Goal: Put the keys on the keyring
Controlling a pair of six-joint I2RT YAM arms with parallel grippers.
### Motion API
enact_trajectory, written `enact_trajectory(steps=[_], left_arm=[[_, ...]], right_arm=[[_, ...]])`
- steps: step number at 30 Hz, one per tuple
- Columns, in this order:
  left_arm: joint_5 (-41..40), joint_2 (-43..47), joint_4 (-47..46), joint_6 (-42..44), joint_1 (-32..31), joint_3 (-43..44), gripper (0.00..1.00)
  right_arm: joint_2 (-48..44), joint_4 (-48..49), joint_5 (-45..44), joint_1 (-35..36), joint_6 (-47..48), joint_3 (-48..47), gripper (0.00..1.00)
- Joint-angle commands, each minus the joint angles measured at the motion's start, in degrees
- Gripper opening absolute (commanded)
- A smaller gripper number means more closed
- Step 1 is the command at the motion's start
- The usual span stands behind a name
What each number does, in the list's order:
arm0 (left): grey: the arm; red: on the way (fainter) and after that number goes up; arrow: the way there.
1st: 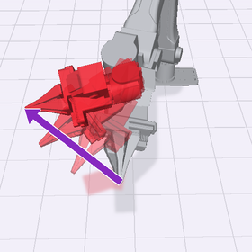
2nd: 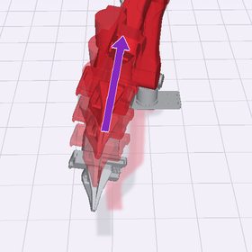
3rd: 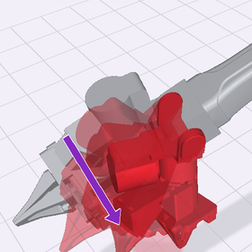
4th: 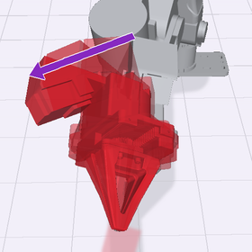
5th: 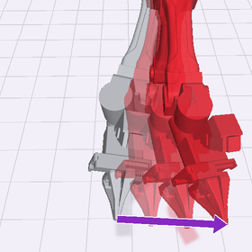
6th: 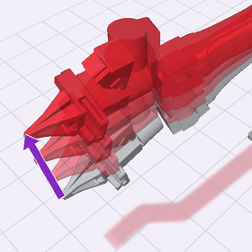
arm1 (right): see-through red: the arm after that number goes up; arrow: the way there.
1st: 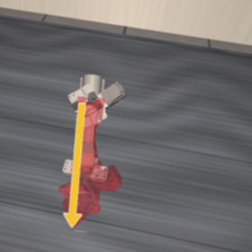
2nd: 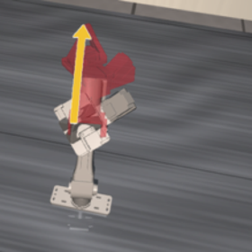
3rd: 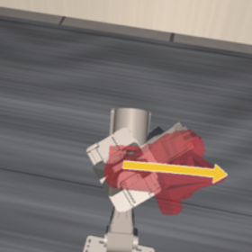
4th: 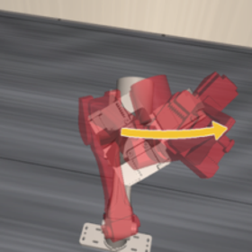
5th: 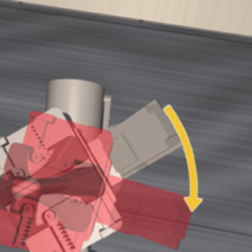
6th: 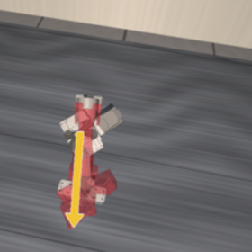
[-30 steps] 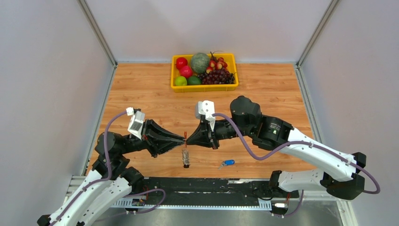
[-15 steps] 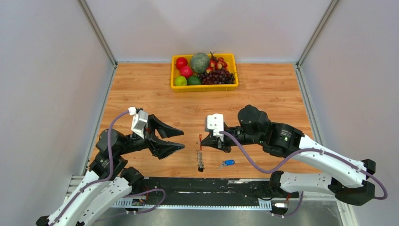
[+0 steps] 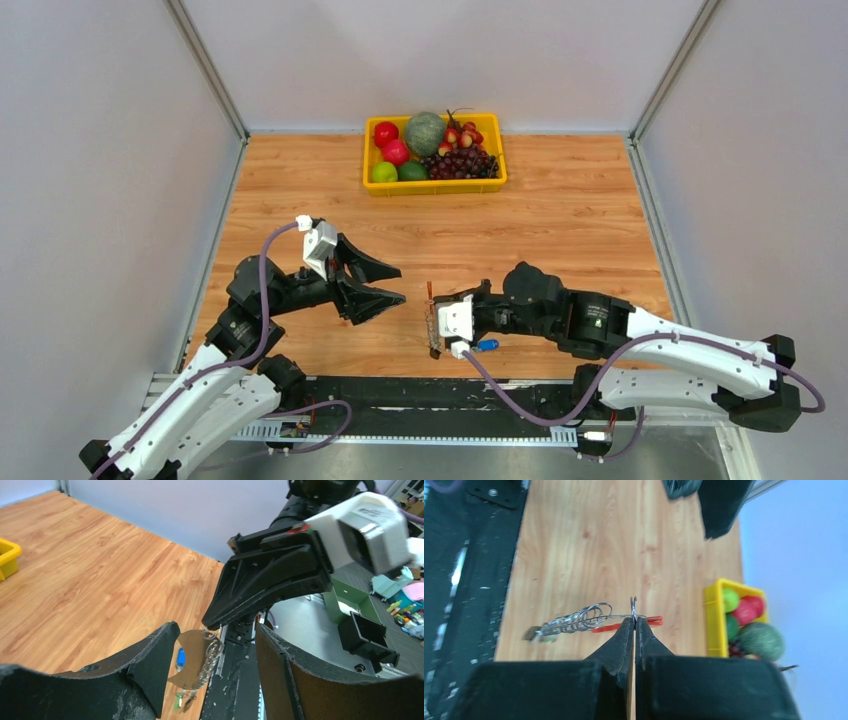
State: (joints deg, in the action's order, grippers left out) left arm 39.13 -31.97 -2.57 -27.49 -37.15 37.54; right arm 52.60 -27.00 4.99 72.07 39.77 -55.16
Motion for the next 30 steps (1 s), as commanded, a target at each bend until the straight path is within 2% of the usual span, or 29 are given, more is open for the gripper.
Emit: enact_trajectory(steps=[1,8,12,18,21,30], left_arm=[[-0.8,-0.2,-2.7,2.3,0.0,0.3,0.68],[-2.3,-0.5,-2.0,2.8,0.0,0.4,0.68],[-2.9,-0.2,-2.1,2.8,0.0,0.3,0.68],[-2.8,-0.4,-3.0,2.5,0.0,0.0,0.68],[-2.6,-1.2,-3.5,2.3,0.0,0.0,0.69],[-1.7,-6.5,-6.7,-1.2,0.0,-2.0,0.69]], right_arm=[[-1.4,9.7,-9.0,3.2,11.1,0.0,0.0],[-1.6,14.1,-17.4,6.7,18.4,3.0,0.0],[-3.6,17.6,-17.7,7.8,20.8,4.9,0.0],[-4.5,17.9,-17.7,7.8,20.0,4.8,0.0],[-4.4,18.0,-21.3,7.9,15.9,3.1,0.0],[-1.8,12.3,-46.1,7.8,-7.3,-8.0,0.0]])
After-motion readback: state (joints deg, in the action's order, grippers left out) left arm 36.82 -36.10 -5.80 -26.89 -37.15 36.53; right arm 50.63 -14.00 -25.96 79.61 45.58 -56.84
